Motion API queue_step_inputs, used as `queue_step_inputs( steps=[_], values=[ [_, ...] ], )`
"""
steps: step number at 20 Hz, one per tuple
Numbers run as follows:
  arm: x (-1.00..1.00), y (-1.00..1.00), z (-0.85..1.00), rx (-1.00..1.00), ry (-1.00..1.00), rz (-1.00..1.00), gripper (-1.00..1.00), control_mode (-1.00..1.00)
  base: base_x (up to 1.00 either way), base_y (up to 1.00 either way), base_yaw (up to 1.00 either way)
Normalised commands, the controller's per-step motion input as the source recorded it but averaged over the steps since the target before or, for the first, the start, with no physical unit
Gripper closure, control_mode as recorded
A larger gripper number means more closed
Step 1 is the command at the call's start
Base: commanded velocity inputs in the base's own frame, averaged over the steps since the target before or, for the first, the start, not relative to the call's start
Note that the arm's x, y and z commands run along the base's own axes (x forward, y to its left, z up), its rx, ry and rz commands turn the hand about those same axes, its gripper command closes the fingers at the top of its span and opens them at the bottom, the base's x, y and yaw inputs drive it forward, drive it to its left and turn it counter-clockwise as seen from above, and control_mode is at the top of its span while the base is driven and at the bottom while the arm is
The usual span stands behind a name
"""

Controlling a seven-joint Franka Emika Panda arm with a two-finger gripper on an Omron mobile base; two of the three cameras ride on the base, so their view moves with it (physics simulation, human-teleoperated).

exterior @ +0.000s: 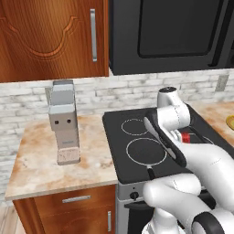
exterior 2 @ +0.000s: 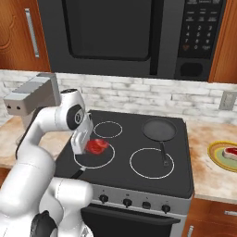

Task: Place one of the steaks on the plate and the other in the bowl. Then place the bowl in the fridge.

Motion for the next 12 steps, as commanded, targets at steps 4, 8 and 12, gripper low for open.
queue_step_inputs(
  steps=[4,8,12],
  values=[
    [-0.45,-0.36,0.14,-0.02,-0.10,-0.02,1.00,-1.00,0.00,0.00,0.00],
    [-0.09,-0.25,-0.02,0.00,-0.03,-0.04,1.00,-1.00,0.00,0.00,0.00],
    [0.00,-0.06,0.00,0.00,0.01,-0.01,1.00,-1.00,0.00,0.00,0.00]
  ],
)
